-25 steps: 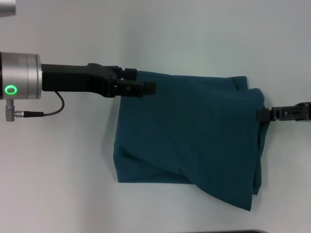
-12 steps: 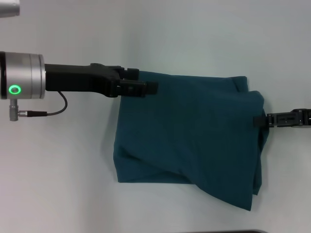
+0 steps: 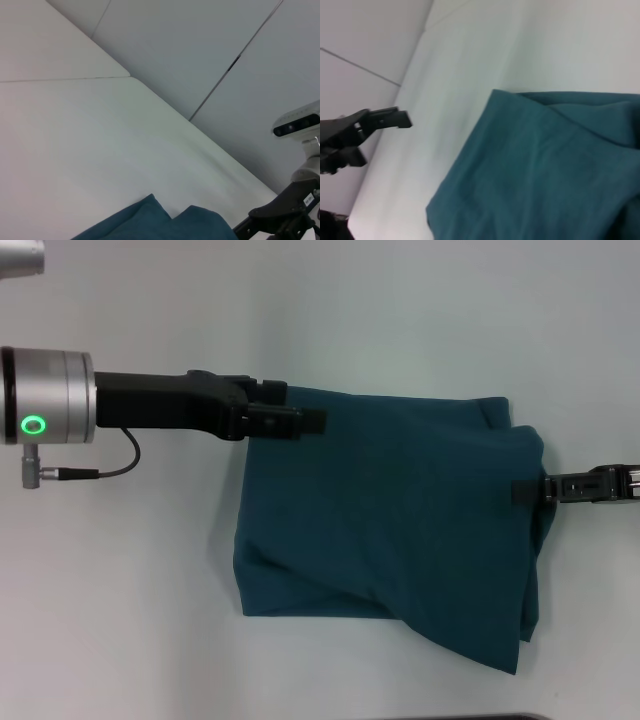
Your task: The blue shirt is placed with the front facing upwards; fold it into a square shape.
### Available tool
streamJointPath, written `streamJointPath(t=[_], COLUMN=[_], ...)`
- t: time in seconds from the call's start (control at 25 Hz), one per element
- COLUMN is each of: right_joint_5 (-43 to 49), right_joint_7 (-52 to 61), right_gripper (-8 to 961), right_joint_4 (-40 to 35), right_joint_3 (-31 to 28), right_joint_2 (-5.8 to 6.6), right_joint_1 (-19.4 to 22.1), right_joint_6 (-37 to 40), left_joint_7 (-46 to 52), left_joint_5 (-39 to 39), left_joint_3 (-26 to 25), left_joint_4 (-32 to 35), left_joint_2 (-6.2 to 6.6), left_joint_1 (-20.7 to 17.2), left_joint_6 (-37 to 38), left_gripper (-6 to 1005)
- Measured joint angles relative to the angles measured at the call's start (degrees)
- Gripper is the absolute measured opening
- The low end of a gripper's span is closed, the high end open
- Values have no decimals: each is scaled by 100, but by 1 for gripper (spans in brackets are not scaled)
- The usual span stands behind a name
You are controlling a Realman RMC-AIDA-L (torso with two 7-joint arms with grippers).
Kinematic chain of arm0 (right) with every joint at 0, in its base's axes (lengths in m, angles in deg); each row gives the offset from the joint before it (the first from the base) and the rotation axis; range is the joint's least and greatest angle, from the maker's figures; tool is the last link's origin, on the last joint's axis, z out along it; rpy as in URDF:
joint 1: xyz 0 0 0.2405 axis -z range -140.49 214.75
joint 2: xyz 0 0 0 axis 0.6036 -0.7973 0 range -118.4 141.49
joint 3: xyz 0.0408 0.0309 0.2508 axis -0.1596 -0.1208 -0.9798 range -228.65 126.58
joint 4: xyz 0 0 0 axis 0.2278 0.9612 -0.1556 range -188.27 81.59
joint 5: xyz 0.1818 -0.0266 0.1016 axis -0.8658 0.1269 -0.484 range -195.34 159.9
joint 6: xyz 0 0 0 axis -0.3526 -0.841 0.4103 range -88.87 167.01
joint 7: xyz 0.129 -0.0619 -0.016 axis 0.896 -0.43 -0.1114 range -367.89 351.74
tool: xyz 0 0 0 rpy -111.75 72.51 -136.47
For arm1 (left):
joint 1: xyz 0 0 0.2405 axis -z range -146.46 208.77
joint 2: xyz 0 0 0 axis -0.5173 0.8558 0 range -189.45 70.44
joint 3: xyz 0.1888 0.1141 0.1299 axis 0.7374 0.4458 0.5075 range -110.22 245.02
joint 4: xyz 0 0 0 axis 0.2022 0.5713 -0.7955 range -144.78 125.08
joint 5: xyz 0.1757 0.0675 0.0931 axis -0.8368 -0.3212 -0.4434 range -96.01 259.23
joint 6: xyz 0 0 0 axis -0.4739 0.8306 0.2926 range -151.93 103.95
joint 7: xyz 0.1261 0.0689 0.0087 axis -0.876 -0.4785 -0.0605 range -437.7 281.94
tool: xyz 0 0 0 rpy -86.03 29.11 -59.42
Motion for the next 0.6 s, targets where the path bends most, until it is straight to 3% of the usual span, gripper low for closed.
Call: streamJointPath(t=[0.6], right_joint_5=[24], right_joint_7=[-40], right_gripper=[722], right_joint_4=[11], right_joint_3=[-114], right_joint_2=[70], right_joint_1=[180], right_joint_6=[433], left_joint_7=[-12], left_joint_5=[35], left_joint_3=[0], left_joint_4=[4], left_joint_2=[0], left_joint_1=[59], left_joint_6=[4], left_gripper=[894])
